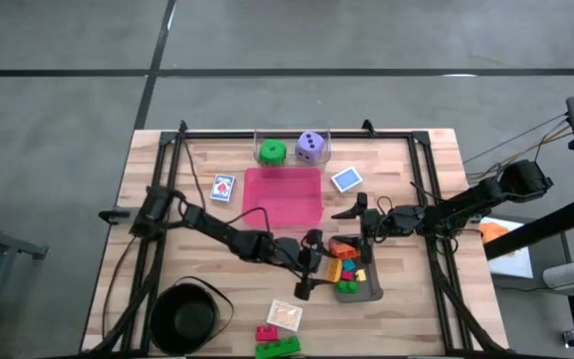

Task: Pick & Place Toys
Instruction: Put the big yellow game piece into the black bin, then adjust the big red game piece

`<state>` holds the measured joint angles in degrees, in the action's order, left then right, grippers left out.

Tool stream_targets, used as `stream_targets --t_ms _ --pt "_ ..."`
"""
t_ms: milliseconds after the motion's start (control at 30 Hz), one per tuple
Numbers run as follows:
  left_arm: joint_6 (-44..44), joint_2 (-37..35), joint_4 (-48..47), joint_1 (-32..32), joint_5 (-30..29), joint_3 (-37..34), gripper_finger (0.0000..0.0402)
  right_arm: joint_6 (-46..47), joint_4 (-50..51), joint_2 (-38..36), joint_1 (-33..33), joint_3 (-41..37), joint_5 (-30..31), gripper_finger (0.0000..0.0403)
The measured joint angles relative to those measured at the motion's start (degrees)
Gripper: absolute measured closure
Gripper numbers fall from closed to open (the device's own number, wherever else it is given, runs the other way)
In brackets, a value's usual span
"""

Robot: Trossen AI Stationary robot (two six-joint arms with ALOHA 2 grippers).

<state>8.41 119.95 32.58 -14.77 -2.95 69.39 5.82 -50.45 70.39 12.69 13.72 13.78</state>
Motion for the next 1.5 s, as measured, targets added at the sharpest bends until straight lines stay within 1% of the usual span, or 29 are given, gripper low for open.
stream_targets --t_ms 167,367,467,700,833,967,1067,1167,1333,1500 --pt "1.23 2.79 -3.82 0.22 0.02 4.49 0.0110 0.02 -0.02 0.00 0.00 -0.02 -0.02 0.0121" --pt "1.23 3.22 -7.27 0.24 0.21 6.08 0.0050 0.04 0.08 0.00 0.02 -0.02 0.00 0.0121" --pt "0.77 3.18 -7.37 0.24 0.21 6.08 0.0035 0.04 0.08 0.00 0.02 -0.02 -0.02 0.0121" --pt "0.60 3.09 -7.30 0.24 0.02 6.08 0.0030 0.09 0.06 0.00 0.04 -0.02 0.00 0.0121" --pt "0.61 2.56 -7.22 0.24 -1.89 6.08 0.0029 0.23 0.10 0.00 0.04 -0.02 0.00 0.0121" --pt "0.57 0.41 -7.14 0.23 -3.85 4.82 0.0029 0.24 0.19 0.00 0.04 -0.02 0.00 0.0121" --pt "0.54 -2.76 -6.59 0.20 -4.97 2.25 0.0028 0.26 0.42 0.00 0.04 -0.02 0.00 0.0121" --pt "-0.13 -6.96 -3.26 0.20 -5.58 -2.28 0.0028 0.26 0.54 0.00 0.04 -0.02 0.00 0.0121" --pt "-2.35 -14.94 1.51 0.20 -7.00 -12.56 0.0028 0.25 0.87 0.00 0.04 -0.02 0.00 0.0121" --pt "-5.36 -23.82 1.99 0.24 -10.39 -23.16 0.0028 -0.25 1.16 -0.02 0.04 -0.04 0.00 0.0121"
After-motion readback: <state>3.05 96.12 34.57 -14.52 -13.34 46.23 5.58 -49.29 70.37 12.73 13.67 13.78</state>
